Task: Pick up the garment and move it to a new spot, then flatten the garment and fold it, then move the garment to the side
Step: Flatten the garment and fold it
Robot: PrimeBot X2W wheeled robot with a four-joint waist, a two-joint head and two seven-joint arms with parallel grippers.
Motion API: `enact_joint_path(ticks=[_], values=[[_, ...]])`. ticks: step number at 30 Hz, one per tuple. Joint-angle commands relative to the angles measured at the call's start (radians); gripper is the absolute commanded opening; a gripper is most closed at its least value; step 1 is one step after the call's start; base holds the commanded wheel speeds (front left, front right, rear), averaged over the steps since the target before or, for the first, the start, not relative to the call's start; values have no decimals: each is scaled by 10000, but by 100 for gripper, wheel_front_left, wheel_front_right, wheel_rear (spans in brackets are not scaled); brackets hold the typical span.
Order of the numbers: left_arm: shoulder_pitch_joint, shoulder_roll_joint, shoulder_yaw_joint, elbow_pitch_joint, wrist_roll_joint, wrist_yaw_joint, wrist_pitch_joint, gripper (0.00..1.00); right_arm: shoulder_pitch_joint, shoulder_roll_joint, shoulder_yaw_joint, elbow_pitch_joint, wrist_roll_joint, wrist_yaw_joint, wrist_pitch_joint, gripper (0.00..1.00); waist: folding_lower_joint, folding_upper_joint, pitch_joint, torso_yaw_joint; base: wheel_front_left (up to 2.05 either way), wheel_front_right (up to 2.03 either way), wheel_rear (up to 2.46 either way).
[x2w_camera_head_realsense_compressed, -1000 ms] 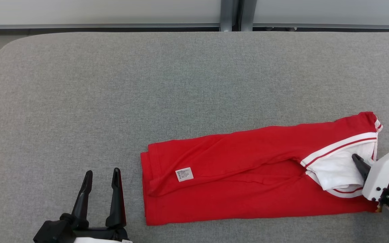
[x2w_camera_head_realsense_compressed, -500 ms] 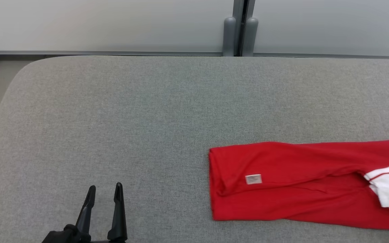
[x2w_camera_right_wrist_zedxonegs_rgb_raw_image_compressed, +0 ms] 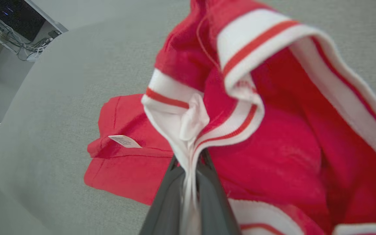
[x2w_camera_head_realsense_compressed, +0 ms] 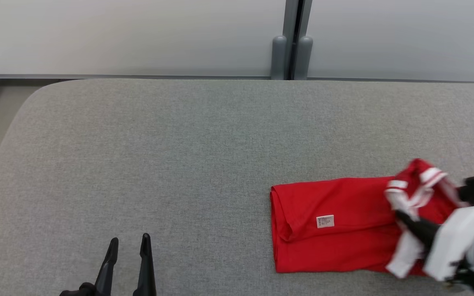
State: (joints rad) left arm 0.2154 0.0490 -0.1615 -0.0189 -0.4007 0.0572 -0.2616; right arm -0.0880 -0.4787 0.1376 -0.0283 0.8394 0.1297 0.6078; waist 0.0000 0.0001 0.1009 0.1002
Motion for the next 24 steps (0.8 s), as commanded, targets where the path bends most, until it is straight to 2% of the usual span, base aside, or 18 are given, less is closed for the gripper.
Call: enact_joint_path(ticks=[1, 7, 10, 16, 24], values=[[-201, 36, -23, -4, -59, 71, -41, 100, -310, 444, 352, -19, -227, 18, -10, 0, 0, -1, 88, -84, 0, 0, 0], [-477, 34, -362, 163, -74, 93, -41, 100, -1253, 2125, 1721, 1170, -932, 20, -406, 0, 0, -1, 225, 42, 0, 0, 0], [-556, 36, -437, 268, -9, 46, -41, 100, -1638, 2560, 2067, 1752, -1110, 20, -690, 0, 0, -1, 267, 163, 0, 0, 0], [-493, 33, -471, 399, -56, 97, -42, 100, -2167, 3011, 2350, 2644, -1276, 18, -1084, 0, 0, -1, 263, 291, 0, 0, 0], [-569, 34, -615, 434, -93, 150, -42, 100, -2392, 3299, 2690, 3390, -1251, 20, -1371, 0, 0, -1, 269, 334, 0, 0, 0]])
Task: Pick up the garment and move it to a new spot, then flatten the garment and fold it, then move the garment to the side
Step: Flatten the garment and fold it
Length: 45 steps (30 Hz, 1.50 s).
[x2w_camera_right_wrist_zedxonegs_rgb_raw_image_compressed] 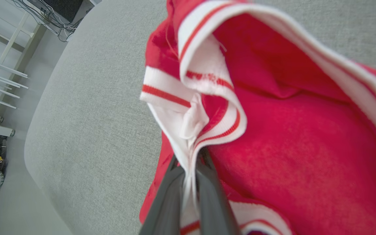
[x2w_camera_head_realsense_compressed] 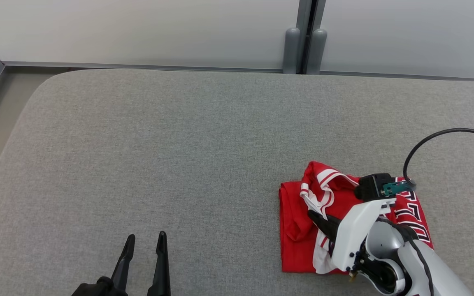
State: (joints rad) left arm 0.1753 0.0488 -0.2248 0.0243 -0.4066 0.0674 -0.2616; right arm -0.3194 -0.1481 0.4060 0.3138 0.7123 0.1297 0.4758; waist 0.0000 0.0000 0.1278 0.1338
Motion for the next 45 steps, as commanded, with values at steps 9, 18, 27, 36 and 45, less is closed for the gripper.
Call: enact_joint_path(ticks=[9, 18, 27, 36, 45], values=[[114, 39, 154, 125, 103, -16, -42, 100, 54, -136, 748, -681, -333, 18, -1441, 100, 0, 0, -209, -282, 0, 0, 0], [825, 37, 704, -47, 227, -48, -42, 100, 2730, -1392, -1409, -2900, -1476, 17, -4452, 100, 0, 0, -1235, -964, 0, 0, 0], [952, 36, 863, 24, 318, -223, -42, 100, 4674, -1501, -3862, -1278, -3673, 18, -7329, 100, 0, 0, -1777, -1177, 0, 0, 0], [1001, 37, 1041, 129, 420, -307, -42, 100, 5535, -338, -5311, -1293, -4537, 18, -7426, 100, 0, 0, -1954, -1123, 0, 0, 0], [964, 37, 1062, 128, 528, -354, -42, 100, 5448, -73, -5333, -1540, -4711, 18, -7429, 100, 0, 0, -1916, -1038, 0, 0, 0]])
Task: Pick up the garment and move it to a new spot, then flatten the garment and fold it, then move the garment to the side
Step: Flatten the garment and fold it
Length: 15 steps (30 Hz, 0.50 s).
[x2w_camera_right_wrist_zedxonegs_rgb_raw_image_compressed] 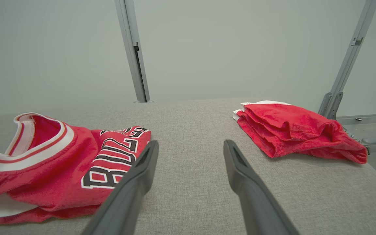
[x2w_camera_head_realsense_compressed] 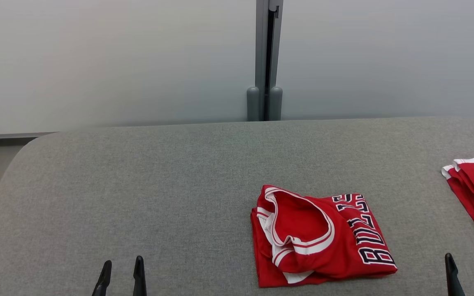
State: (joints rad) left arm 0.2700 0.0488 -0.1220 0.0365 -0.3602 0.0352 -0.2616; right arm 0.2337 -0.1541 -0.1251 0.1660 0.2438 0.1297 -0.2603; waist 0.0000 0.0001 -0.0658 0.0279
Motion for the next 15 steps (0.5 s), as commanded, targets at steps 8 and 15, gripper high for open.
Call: enact_joint_path(ticks=[8, 15], values=[[-421, 34, -33, 10, 188, -135, -42, 100, -1803, -174, 1466, 614, -317, 18, -59, 92, 0, -1, 613, 325, 0, 0, 0], [-1189, 36, -368, 68, 218, -211, -42, 100, -4735, -35, 3565, 3019, -401, 14, 811, 0, 0, -1, 1700, 812, 0, 0, 0]])
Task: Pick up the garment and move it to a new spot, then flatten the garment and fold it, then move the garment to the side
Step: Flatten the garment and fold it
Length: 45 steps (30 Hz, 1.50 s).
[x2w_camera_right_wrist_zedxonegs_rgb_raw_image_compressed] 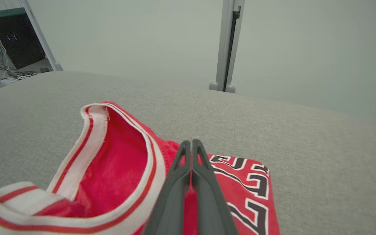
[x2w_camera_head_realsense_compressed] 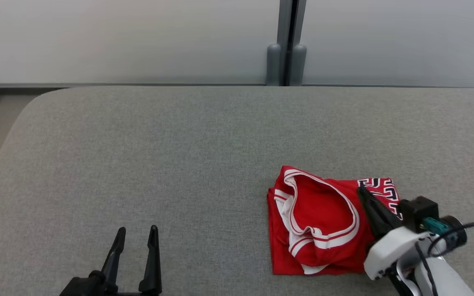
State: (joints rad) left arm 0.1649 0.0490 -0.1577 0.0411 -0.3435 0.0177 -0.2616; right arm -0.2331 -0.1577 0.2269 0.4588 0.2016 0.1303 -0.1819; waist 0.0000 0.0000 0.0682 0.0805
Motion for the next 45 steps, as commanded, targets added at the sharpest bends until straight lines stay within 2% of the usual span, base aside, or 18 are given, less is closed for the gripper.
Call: enact_joint_path(ticks=[1, 7, 13, 27, 32, 37, 40, 43, 44, 45], values=[[-231, 34, -73, 49, 43, -41, -42, 100, -398, 24, 239, 382, 54, 6, 31, 0, 0, 0, 463, 385, 0, 0, 0], [-584, 36, -297, 149, -134, 110, -42, 100, -1389, 176, 1304, 1846, 394, 5, 244, 0, 0, 0, 788, 922, 0, 0, 0], [-447, 32, -379, 156, -263, 213, -42, 100, -1430, 285, 2429, 2375, 661, 5, -74, 0, 0, 0, 785, 1126, 0, 0, 0], [-469, 34, -507, 197, -317, 251, -42, 100, -1743, 1058, 3432, 3464, 442, 16, -500, 0, 0, 0, 712, 959, 0, 0, 0], [-332, 34, -444, 275, -266, 194, -42, 100, -1682, 1058, 3982, 3167, 1234, 14, -637, 0, 0, 0, 449, 636, 0, 0, 0], [-126, 34, -257, 281, -159, 194, -42, 100, -1553, 1031, 3552, 2704, 1478, 5, -791, 2, 0, 0, 56, 130, 0, 0, 0], [25, 34, -103, 256, -131, 187, -42, 100, -1210, 991, 2839, 2291, 1168, 5, -847, 4, 0, 0, -236, -182, 0, 0, 0], [233, 34, 70, 194, -94, 178, -42, 100, -616, 640, 1898, 1472, 820, 5, -844, 5, 0, 0, -498, -468, 0, 0, 0], [314, 36, 119, 180, -86, 174, -42, 100, -344, 511, 1594, 1157, 705, 5, -844, 16, 0, 0, -571, -546, 0, 0, 0], [373, 34, 169, 173, -86, 166, -42, 100, -87, 388, 1258, 813, 624, 5, -845, 32, 0, 0, -646, -619, 0, 0, 0]])
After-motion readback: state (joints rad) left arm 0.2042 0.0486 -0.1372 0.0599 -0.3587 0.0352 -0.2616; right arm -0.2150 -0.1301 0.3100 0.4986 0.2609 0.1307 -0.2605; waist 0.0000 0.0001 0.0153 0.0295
